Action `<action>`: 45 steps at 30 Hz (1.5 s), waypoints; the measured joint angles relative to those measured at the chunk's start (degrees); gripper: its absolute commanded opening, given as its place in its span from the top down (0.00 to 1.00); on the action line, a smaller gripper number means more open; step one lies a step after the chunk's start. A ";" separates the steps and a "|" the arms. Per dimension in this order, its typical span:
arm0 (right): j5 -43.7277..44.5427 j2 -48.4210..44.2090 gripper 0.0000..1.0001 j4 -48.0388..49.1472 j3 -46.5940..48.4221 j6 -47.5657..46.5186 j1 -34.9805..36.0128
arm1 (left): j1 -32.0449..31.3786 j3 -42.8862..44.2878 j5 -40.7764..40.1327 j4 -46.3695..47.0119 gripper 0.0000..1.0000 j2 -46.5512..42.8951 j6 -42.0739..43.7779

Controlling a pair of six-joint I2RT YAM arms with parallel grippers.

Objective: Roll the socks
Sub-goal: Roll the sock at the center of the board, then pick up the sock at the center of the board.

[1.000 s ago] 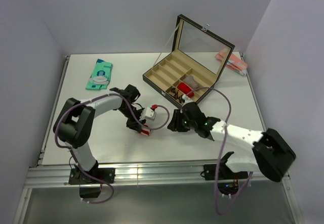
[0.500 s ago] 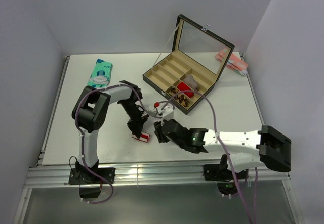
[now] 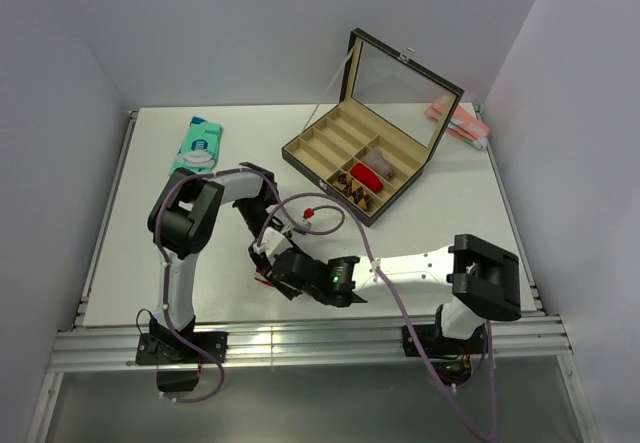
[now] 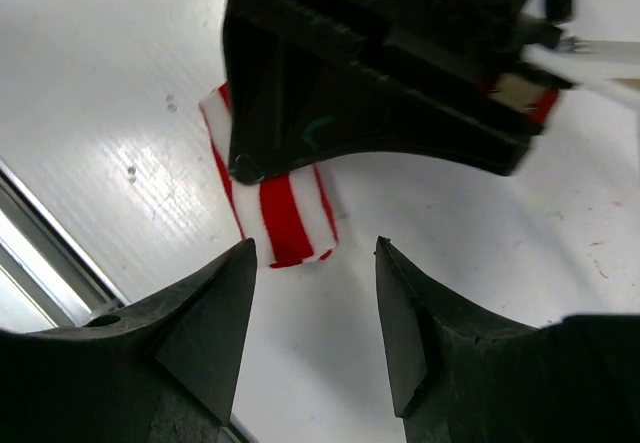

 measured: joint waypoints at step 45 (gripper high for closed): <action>2.45 17.25 1.00 -1.09 8.90 -2.40 3.65 | 0.44 2.69 -1.25 -5.46 0.63 4.20 -1.92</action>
